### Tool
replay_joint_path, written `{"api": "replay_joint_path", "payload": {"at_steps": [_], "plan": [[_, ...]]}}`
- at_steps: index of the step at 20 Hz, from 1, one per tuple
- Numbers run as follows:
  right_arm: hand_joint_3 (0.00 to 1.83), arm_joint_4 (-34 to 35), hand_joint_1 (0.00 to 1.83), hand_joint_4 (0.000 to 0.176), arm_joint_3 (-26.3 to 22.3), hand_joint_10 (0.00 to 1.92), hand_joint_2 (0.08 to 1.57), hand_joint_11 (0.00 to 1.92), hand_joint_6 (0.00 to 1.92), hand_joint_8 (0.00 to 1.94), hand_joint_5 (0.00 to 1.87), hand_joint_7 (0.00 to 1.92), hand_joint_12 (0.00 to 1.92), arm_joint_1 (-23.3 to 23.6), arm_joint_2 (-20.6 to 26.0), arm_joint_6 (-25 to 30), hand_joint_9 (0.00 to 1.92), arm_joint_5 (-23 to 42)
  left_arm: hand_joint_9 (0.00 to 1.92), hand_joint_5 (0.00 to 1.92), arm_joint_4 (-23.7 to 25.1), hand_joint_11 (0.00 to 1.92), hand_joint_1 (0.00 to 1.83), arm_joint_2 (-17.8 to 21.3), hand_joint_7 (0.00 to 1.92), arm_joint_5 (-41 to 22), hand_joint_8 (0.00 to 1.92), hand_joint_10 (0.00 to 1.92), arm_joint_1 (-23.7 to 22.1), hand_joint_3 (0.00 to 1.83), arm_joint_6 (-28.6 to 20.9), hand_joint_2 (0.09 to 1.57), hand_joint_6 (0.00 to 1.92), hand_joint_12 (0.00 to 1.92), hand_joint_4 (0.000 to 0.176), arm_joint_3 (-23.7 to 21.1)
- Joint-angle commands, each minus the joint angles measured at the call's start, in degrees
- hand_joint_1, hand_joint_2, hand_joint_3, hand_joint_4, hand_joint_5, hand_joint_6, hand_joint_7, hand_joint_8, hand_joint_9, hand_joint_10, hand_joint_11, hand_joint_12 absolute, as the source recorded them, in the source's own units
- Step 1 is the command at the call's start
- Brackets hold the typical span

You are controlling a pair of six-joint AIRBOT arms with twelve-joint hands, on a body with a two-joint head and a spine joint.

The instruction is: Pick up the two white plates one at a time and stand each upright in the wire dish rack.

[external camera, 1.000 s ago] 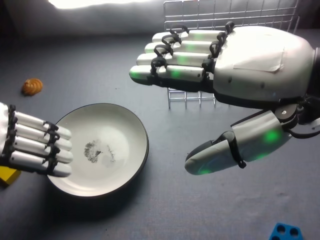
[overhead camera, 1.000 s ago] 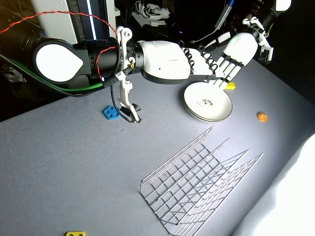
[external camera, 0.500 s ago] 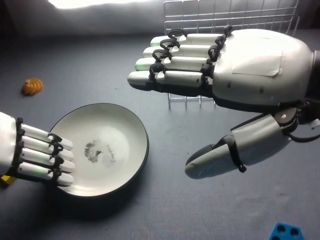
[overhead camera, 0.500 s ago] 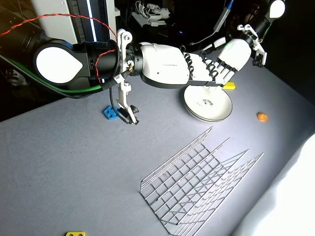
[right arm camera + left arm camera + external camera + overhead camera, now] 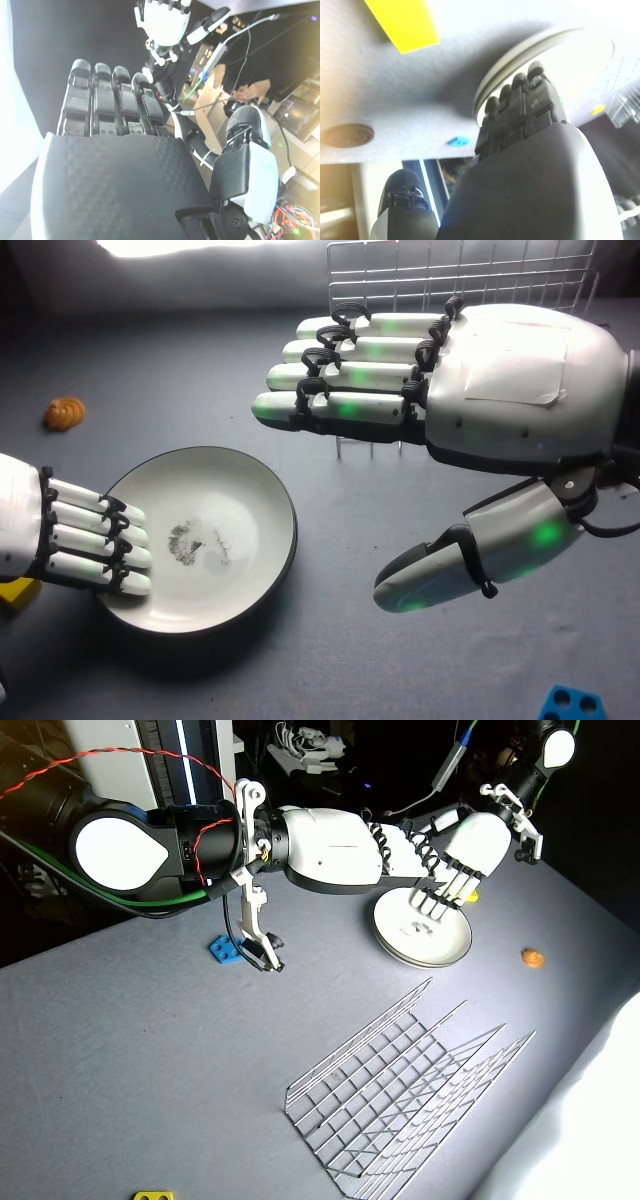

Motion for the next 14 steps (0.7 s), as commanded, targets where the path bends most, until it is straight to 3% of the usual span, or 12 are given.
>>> {"api": "replay_joint_path", "payload": {"at_steps": [1,14], "plan": [[0.0,1.9,0.0,0.0,-0.2,0.0,0.96,0.0,0.0,0.0,0.0,0.0,0.0,0.3,0.2,-0.2,0.0,6.6,0.0,0.0,-3.0,0.0,0.0,-0.2,0.0,-1.7,0.0,0.0,0.0,0.0,0.0,0.99,0.0,0.0,0.0,0.5],[0.0,2.1,0.05,0.0,-0.4,0.0,0.96,0.01,0.0,0.0,0.0,0.0,0.0,-0.1,0.2,-2.9,0.0,6.9,0.0,0.0,-2.6,0.0,0.0,-0.4,0.0,-0.3,0.0,0.0,0.8,0.0,0.3,1.0,0.0,0.0,0.0,-0.7]]}}
